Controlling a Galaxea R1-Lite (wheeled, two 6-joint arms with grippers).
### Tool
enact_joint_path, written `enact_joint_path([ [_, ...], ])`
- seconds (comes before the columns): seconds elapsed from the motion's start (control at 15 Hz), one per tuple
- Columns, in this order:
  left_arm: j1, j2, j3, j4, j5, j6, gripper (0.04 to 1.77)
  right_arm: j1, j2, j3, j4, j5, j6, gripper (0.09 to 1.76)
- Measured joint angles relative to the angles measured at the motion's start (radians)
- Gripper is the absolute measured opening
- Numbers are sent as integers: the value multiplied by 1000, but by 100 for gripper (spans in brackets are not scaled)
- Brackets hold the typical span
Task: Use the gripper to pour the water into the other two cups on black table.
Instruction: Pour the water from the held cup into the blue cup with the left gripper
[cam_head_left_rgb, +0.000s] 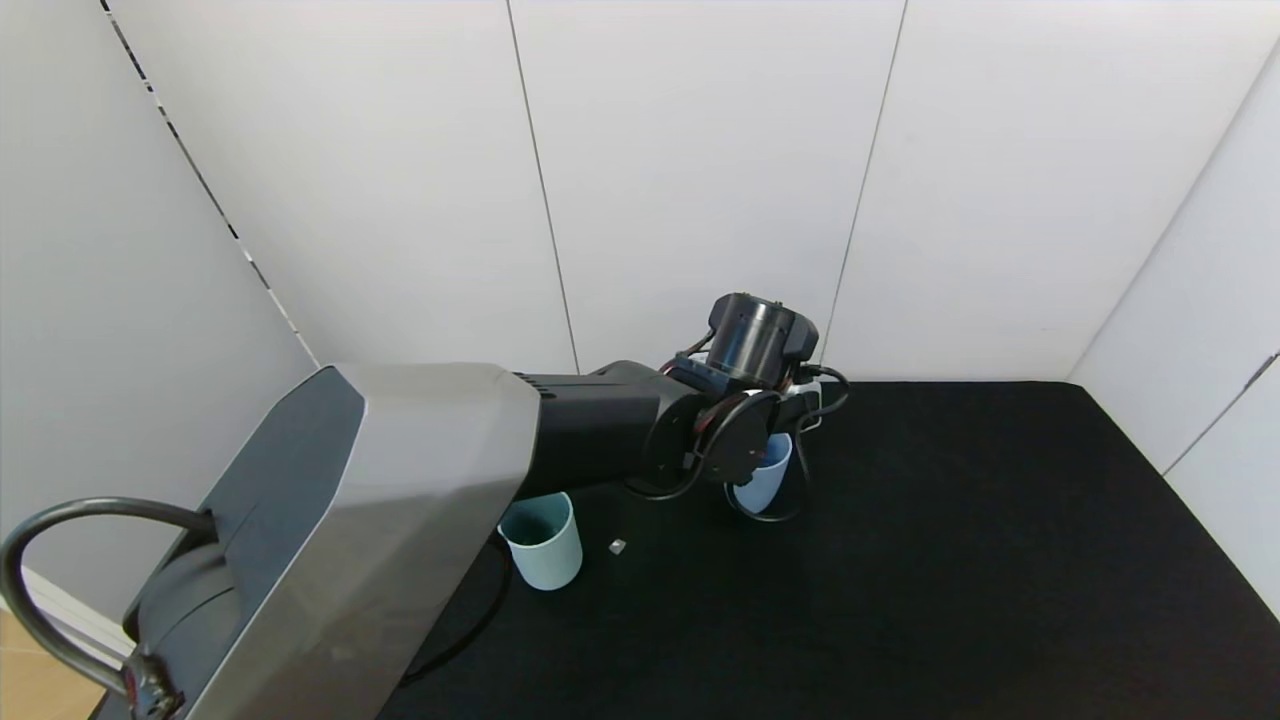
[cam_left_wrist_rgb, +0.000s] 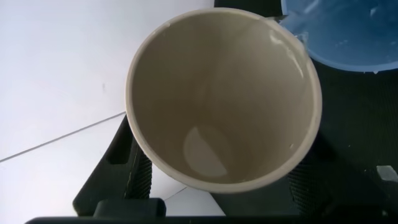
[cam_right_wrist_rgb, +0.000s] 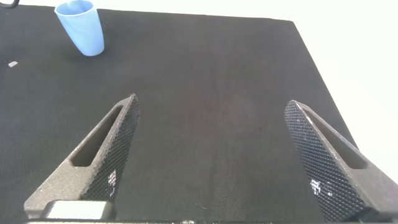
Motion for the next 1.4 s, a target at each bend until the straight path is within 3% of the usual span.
enact_joint_path([
  [0.67,1,0,0,-73,14,91,120,0,0,0,0,0,0,171],
  [1.2,0,0,1,-94,11,79,120,0,0,0,0,0,0,171],
  [1.4,4,-6,3,-109,9,35,120,0,0,0,0,0,-1,171],
])
